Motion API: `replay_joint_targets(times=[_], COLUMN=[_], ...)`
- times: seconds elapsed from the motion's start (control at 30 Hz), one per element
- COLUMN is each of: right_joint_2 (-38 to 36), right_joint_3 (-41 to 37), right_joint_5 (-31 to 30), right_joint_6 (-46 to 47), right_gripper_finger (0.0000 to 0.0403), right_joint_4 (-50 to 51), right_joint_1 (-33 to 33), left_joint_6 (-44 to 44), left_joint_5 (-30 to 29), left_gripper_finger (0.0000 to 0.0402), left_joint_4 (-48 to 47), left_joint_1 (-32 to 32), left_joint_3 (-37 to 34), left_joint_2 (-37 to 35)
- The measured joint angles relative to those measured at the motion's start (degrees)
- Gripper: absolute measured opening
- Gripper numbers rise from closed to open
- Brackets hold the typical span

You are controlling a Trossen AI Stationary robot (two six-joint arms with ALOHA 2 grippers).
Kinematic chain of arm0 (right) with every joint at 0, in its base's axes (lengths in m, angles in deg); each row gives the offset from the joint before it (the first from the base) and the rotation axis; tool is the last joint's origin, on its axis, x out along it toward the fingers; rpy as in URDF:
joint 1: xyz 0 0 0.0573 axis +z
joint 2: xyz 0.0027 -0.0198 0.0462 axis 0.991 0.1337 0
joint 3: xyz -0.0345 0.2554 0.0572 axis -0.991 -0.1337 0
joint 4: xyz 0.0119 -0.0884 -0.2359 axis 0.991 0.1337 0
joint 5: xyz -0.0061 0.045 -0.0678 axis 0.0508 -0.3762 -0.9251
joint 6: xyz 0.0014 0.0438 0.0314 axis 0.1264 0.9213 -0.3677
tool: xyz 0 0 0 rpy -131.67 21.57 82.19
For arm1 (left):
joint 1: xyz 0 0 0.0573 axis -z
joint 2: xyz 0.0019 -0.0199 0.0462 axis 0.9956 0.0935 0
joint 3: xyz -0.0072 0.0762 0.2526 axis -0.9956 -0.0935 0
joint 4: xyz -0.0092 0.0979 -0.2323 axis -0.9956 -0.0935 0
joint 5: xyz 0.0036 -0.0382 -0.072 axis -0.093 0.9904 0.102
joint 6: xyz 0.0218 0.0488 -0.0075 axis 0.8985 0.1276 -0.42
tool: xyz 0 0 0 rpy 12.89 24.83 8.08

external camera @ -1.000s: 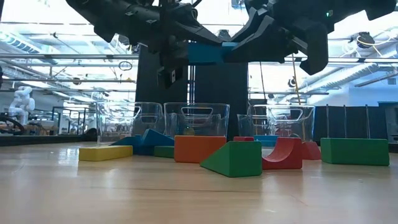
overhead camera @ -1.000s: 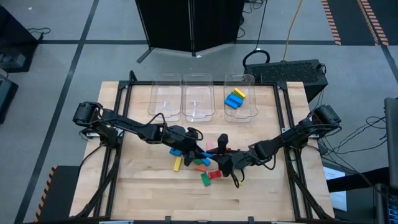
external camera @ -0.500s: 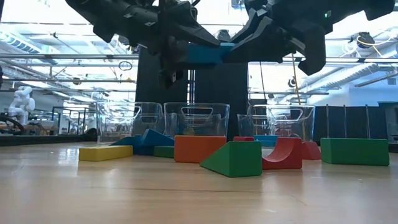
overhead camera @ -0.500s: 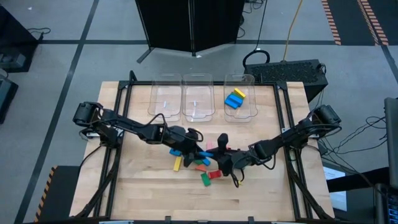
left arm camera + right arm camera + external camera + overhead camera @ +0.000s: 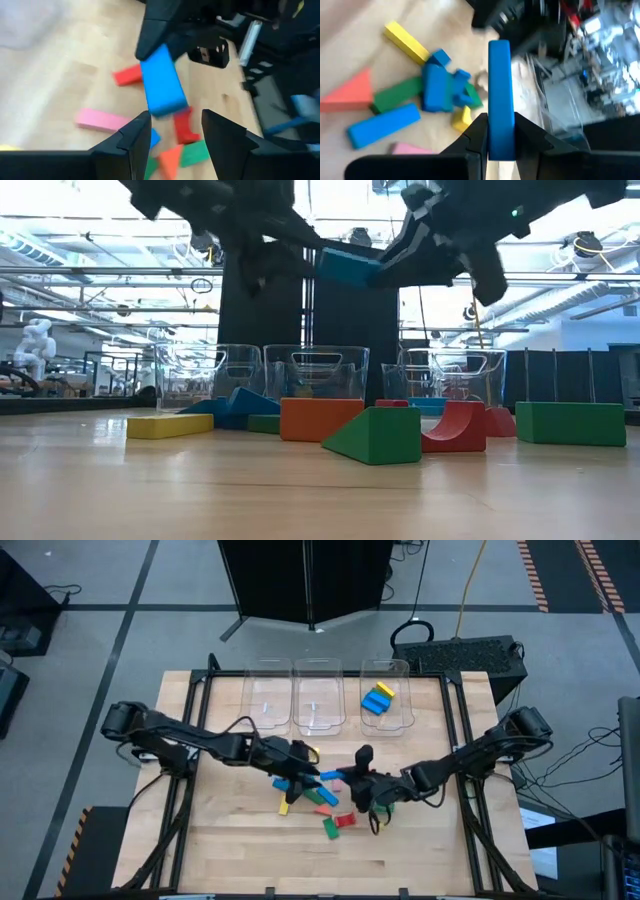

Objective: Sort blocks by size
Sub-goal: Put the blue rectangular block into the right transparent bin

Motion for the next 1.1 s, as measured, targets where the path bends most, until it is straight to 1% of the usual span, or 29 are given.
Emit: replay_joint_targets(times=[0.1, 0.23, 0.37, 0.5, 0.73, 0.83, 1.0, 1.1], right_joint_2=[-1.1, -3.5, -6.0, -9.0, -13.3, -14.4, -15.1, -14.6], right_joint_3=[-0.1, -0.1, -0.1, -0.1, -0.1, -0.1, -0.1, -0.1], right_joint_5=[-0.5, -0.3, 0.0, 0.9, 13.2, 15.6, 17.4, 22.6], right_joint_6=[3.5, 7.7, 12.0, 17.2, 21.8, 21.9, 22.5, 23.1], right_gripper_finger=[0.0056, 0.0056, 0.0056, 0.0056, 0.0056, 0.0056, 0.0056, 0.0056], right_joint_4=[4.2, 9.3, 14.0, 19.2, 23.8, 24.4, 28.0, 28.7], right_joint_1=[-2.2, -5.7, -10.2, -16.2, -28.8, -33.5, -42.1, -48.1], left_joint_6=[2.0, 3.3, 4.4, 4.4, 1.5, -0.1, -2.5, -4.2], left_joint_5=[-4.0, -9.8, -14.6, -19.0, -23.0, -24.8, -27.1, -28.0], left_gripper_finger=[0.0175, 0.0175, 0.0176, 0.0176, 0.0176, 0.0176, 0.0176, 0.0176], left_joint_4=[-3.8, -8.1, -10.5, -11.7, -12.3, -12.0, -10.9, -10.4], left_joint_1=[1.0, 3.0, 5.9, 8.1, 10.7, 11.7, 12.8, 13.2], left_joint_3=[0.0, 0.0, -0.3, -1.5, -5.3, -7.2, -10.5, -11.7], left_joint_2=[-3.9, -7.2, -8.4, -8.5, -8.5, -8.5, -8.5, -8.5])
